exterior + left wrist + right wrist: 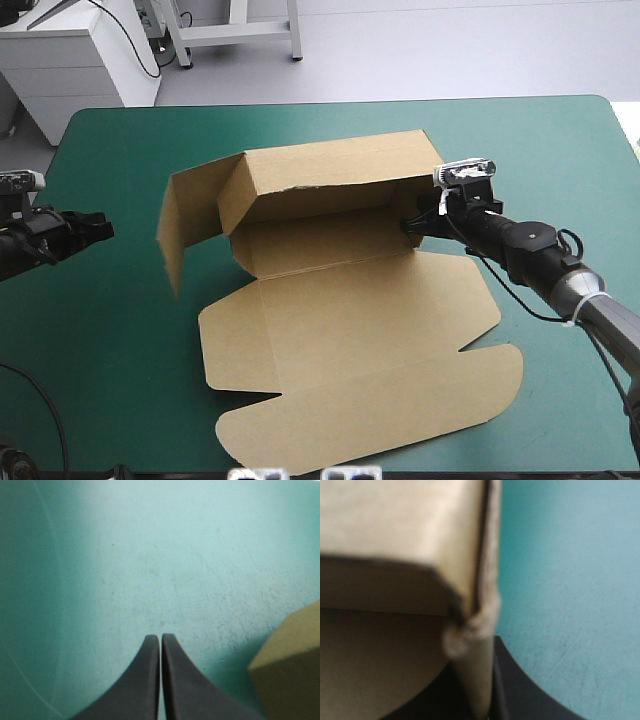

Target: Fold the box

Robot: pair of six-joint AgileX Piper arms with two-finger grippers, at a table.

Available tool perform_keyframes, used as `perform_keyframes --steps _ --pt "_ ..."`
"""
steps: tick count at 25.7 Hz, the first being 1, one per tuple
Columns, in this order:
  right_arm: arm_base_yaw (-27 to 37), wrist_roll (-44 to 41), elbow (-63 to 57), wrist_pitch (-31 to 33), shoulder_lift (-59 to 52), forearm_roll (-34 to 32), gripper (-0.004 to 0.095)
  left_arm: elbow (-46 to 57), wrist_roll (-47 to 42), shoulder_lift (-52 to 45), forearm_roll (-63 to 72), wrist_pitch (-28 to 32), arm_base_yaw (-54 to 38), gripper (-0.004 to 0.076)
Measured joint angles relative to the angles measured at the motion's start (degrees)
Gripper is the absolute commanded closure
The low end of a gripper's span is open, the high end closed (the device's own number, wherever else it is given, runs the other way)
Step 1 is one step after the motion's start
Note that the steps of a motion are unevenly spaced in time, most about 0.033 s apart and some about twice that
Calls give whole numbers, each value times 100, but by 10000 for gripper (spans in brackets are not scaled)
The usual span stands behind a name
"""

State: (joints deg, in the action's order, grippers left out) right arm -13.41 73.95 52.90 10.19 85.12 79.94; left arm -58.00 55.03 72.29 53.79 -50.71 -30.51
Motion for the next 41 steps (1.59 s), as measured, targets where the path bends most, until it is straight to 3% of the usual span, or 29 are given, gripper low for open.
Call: perform_keyframes --steps 2,7,11,15,20,29,35,41 --pt "181 -532 54 223 43 -587 918 0 0 0 7 -1 0 724" --pt "337 -2677 615 756 76 -3043 917 0 0 0 19 -18 0 724" --pt "337 -4558 1595 1733 249 -4793 916 0 0 0 19 -29 0 724" --pt "337 -5853 2400 2750 519 -5841 916 0 0 0 19 -43 0 724" --pt "337 -6889 3014 3944 912 -6435 916 0 0 0 81 -47 0 724" --pt "337 -7541 4505 5885 1886 -6856 905 0 0 0 323 -94 0 727" --pt "337 -7681 5397 6108 2612 -6948 906 0 0 0 498 -158 0 733" --pt "337 -7653 5836 5675 3251 -6927 903 0 0 0 561 -219 0 732"
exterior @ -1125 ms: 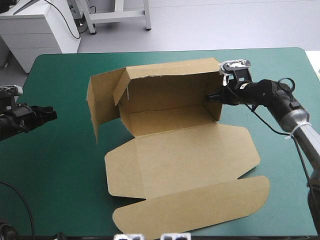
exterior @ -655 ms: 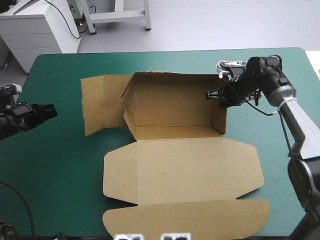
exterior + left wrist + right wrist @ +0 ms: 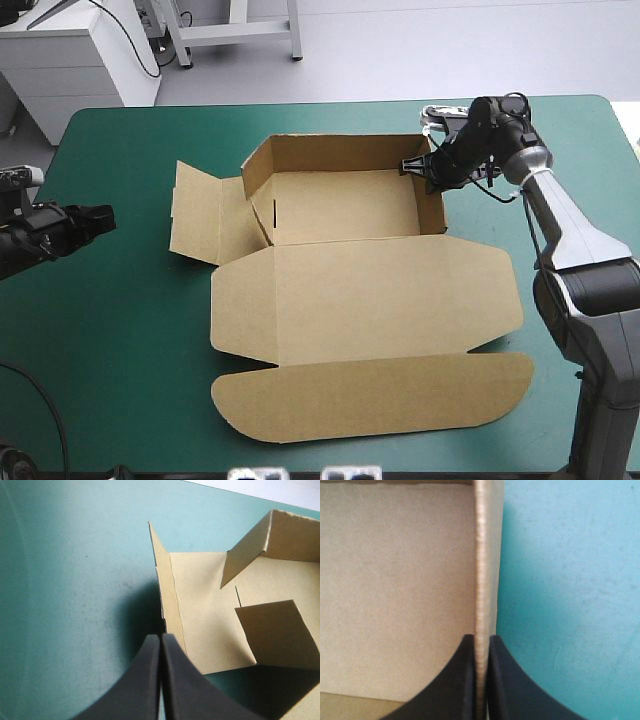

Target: Fold the box

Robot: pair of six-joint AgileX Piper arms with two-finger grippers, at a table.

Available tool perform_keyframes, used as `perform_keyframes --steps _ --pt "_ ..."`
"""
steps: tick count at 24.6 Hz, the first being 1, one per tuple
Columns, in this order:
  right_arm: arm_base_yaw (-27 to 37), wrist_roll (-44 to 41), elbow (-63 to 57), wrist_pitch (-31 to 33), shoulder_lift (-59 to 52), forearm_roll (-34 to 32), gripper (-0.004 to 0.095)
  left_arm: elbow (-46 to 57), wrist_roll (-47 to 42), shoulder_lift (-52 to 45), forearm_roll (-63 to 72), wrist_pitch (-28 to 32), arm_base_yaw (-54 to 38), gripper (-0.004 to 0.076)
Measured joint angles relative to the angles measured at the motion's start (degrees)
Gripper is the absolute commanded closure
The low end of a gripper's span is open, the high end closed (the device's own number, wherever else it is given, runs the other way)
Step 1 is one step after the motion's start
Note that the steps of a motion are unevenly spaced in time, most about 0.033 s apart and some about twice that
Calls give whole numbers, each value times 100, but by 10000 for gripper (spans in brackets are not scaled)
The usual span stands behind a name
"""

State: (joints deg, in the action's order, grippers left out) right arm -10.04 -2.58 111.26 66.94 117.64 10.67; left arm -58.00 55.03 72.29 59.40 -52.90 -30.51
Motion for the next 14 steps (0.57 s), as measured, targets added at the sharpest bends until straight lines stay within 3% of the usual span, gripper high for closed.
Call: perform_keyframes --steps 4,11,14 --pt "0 258 364 23 308 47 851 0 0 0 18 -13 0 732" --pt "27 375 917 388 452 214 418 0 0 0 24 -44 0 732" --pt "74 374 981 388 452 234 276 0 0 0 26 -51 0 732"
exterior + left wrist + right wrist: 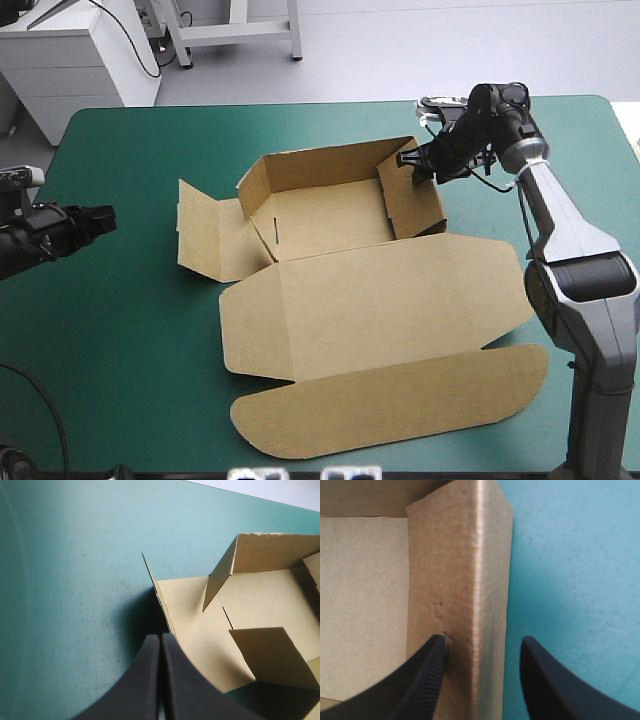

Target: Fold the box

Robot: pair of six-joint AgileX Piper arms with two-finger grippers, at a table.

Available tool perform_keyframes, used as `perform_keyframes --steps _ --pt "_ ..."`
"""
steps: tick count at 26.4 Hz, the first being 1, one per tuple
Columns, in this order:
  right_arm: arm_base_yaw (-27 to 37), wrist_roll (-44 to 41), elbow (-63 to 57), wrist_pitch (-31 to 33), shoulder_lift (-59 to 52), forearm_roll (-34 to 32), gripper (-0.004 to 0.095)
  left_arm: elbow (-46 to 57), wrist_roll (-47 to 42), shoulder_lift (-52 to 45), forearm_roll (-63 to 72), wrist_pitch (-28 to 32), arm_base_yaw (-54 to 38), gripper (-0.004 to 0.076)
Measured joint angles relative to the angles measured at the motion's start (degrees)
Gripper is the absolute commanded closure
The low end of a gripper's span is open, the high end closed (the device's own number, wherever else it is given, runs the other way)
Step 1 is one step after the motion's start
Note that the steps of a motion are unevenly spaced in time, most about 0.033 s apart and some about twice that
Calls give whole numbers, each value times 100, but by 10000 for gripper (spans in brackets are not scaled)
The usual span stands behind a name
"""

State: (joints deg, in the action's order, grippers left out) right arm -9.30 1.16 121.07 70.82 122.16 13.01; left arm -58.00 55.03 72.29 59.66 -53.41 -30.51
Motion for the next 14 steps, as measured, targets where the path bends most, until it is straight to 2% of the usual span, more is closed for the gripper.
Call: perform_keyframes --steps 3,10,14 --pt "31 -53 0 13 0 -39 221 0 0 0 10 -12 0 732" --pt "35 -253 7 18 -69 105 224 0 0 0 10 -16 0 732" --pt "7 -270 -149 18 -497 176 224 0 0 0 14 -16 0 732"
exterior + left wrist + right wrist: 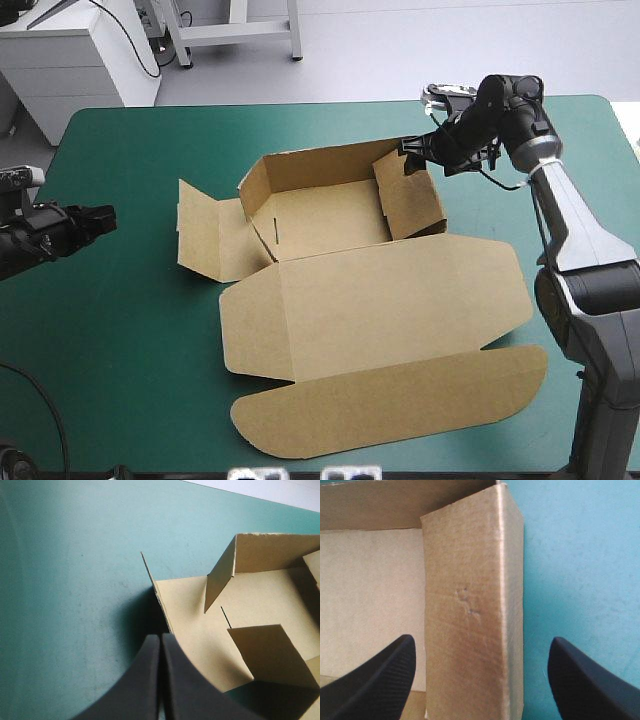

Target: Fold the box

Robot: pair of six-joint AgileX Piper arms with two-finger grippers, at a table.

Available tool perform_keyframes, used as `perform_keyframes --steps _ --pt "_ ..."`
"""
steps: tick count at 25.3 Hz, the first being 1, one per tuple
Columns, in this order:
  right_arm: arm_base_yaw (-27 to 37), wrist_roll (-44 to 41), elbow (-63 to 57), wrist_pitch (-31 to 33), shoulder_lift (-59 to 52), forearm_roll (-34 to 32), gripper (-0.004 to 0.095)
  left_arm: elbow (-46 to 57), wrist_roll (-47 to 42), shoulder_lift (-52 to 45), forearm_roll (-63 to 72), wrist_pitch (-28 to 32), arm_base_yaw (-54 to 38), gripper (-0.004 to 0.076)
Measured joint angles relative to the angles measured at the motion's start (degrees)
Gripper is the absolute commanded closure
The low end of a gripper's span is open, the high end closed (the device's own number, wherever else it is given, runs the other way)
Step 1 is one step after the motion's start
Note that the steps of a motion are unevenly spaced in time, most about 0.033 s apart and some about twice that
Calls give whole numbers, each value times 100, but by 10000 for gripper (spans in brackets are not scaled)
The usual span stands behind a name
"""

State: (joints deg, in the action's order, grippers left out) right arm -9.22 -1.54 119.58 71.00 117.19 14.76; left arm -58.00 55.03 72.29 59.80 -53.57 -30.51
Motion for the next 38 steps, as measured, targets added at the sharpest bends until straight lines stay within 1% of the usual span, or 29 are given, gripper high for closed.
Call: perform_keyframes --steps 2,6,11,12,14,17,20,21,22,25,31,35,38 --pt "-53 -6 -324 8 -213 5 224 0 0 0 0 5 0 732" --pt "-145 20 -985 2 -215 -28 227 0 0 0 0 45 0 732" --pt "-145 40 -1105 -16 -69 -198 240 0 0 0 0 77 0 732" --pt "-145 55 -1105 -21 -41 -203 253 0 0 0 0 77 0 732" --pt "-145 154 -1105 -28 66 -210 318 0 0 0 0 101 0 732" --pt "-156 200 -1105 -40 228 -197 549 0 0 0 0 171 0 732" --pt "-190 252 -1089 -40 245 -192 847 0 0 0 0 208 0 732" --pt "-196 275 -1059 -40 245 -230 928 0 0 0 0 207 0 732" --pt "-201 281 -1021 -40 245 -242 915 0 0 0 0 209 0 732" --pt "-201 298 -845 -28 245 -298 921 0 0 6 0 273 0 732" --pt "-201 421 -747 -39 23 -178 921 0 0 48 58 644 0 732" --pt "-201 632 -743 -2 -405 -501 925 0 0 60 147 932 0 732" --pt "-183 768 -743 0 -771 -610 926 0 0 161 166 1051 0 732"
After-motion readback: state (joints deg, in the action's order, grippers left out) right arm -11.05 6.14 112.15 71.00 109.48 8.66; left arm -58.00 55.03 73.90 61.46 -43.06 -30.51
